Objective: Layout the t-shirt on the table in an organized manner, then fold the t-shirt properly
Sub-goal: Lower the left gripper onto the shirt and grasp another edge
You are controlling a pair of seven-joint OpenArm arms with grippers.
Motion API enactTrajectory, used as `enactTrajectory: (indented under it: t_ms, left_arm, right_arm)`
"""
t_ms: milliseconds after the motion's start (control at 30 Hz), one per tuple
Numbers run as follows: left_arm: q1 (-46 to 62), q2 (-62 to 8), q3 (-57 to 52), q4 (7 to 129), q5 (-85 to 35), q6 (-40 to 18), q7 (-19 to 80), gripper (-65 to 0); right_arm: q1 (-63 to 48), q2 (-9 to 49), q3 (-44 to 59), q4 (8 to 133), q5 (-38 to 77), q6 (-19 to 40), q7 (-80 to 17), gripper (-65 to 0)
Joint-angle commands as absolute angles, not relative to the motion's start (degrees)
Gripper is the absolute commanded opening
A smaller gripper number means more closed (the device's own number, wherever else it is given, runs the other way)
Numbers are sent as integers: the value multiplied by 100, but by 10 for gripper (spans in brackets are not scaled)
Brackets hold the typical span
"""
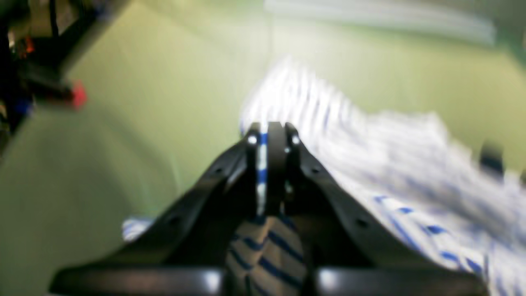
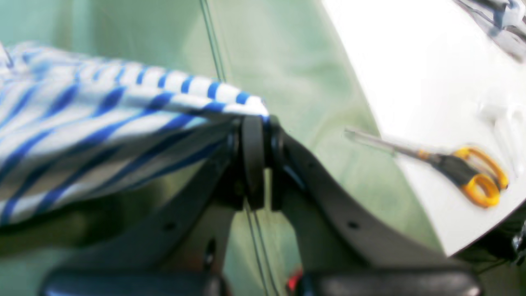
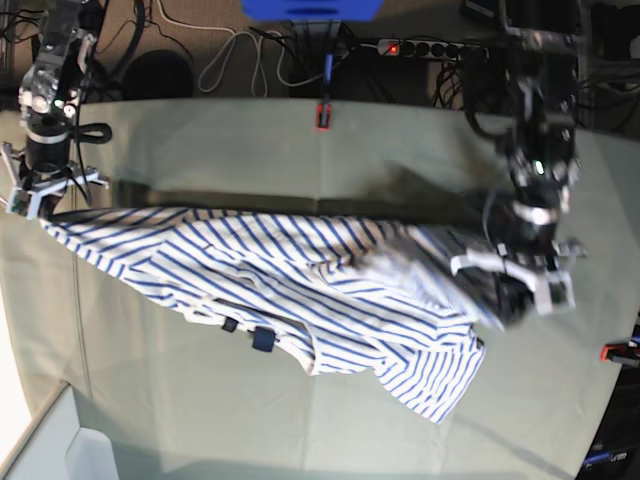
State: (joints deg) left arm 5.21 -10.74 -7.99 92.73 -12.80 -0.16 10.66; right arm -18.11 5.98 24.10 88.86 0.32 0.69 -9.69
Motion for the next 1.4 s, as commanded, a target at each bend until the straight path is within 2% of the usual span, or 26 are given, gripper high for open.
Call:
enactTrajectory:
  t_ms: [0,267,600,667,767,867,1000,1067,1167,1367]
  left_arm:
    - [215,-1130,-813,9385,-1270,-4,884,-649]
    - [-1657,-1068,-778,8470,-1270,-22,1789,-649]
    - [-3512,-629,-804,5086,-1270,-31,1798,-644]
    - [-3609,-541,-804,4857,-1270,-31,1886,-613]
    - [-3574,-532,-813,4980,-1297,-31,2193,-492]
    - [-3152,-558,-813,5701,-1727,-4,2510,-343]
    - [-2149,-734,-778,7037,-2360,-13,2554,-250]
    - [-1648,-778,-804,7582,-2501,13,2563,-226]
    - [-840,-804,-866,7996,-2563,22,2527,-223]
    - [84,-602,-1420,7565,-2527,4,1763,-223]
  right_arm:
    - [-1798,673,2448,8945,4,40,-796,-650]
    - [-1798,655,2844,8989,4,40,-796,-650]
    - [-1798,664,3090,8971,4,40,-796,-650]
    - [-1798,664,3090,8980,4,40,-796,-650]
    - [-1798,655,3090,8989,4,40,-796,-650]
    - [-1815,655,3073,8989,4,40,-796,-650]
    - [-1833,655,3055,8954,4,40,-796,-650]
    - [-1815,655,3046,8919,4,40,-796,-650]
    - [-1833,646,2932,8884,4,40,-796,-650]
    - [-1851,655,2853,8857,4,40,-787,-650]
